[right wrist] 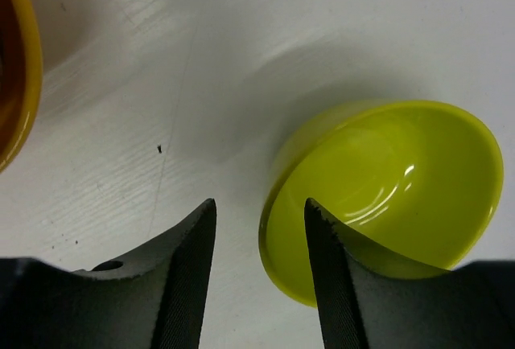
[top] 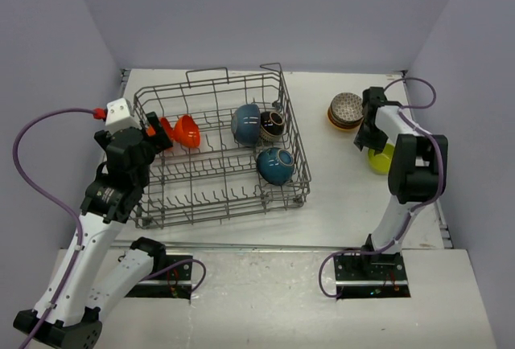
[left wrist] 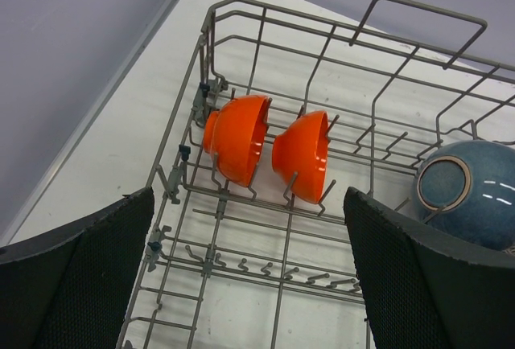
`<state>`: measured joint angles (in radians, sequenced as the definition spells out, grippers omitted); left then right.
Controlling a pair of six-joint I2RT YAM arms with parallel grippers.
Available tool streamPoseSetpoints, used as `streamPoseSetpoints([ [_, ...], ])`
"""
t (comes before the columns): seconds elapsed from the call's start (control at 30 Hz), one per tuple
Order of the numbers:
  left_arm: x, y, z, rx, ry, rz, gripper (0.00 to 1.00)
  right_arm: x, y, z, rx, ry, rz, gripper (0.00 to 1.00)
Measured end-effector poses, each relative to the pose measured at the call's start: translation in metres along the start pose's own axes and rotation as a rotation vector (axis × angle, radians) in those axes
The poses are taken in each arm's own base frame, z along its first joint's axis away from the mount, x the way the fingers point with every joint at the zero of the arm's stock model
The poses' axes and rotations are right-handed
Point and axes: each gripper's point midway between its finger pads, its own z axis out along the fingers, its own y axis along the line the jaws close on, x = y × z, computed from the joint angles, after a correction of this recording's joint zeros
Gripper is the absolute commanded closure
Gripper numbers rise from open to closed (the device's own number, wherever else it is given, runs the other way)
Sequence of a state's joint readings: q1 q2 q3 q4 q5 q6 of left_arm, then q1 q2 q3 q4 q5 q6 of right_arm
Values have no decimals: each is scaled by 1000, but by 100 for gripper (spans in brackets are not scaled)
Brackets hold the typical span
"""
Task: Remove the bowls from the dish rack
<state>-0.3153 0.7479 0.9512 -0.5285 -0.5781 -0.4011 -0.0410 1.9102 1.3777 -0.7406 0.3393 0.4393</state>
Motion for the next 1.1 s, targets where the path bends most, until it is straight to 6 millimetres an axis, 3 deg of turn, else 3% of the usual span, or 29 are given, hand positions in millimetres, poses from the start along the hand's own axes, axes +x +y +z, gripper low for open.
streamPoseSetpoints([
  [0.13,1,1,0,-4,5,4,0,1,-3,-20,-37,-28,16,44],
  [0.23,4,0,2,-8,15,7,0,-17,-4,-67,-120,-135,50,40],
  [0.3,6,0,4,-13,28,13,0,-30,2,-116,-213,-259,66,36],
  [0.37,7,-1,6,-18,41,19,0,-36,19,-179,-365,-401,54,35],
  [0.5,4,-6,8,-17,56,11,0,-18,68,-318,-860,-606,-4,34],
  [0.57,4,-11,11,-11,74,17,0,-3,76,-360,-1045,-644,-25,34],
  [0.63,4,-17,16,-9,109,35,0,13,87,-389,-1197,-640,-57,34],
  [0.73,5,-34,35,-16,176,73,0,35,110,-406,-1336,-584,-127,33],
  [0.83,23,-46,62,-59,270,148,0,59,129,-384,-1363,-477,-174,33],
  [0.97,46,-50,89,-161,379,270,2,76,131,-358,-1341,-409,-183,33],
  [1.1,67,-55,116,-265,460,398,15,86,127,-347,-1330,-394,-188,33],
])
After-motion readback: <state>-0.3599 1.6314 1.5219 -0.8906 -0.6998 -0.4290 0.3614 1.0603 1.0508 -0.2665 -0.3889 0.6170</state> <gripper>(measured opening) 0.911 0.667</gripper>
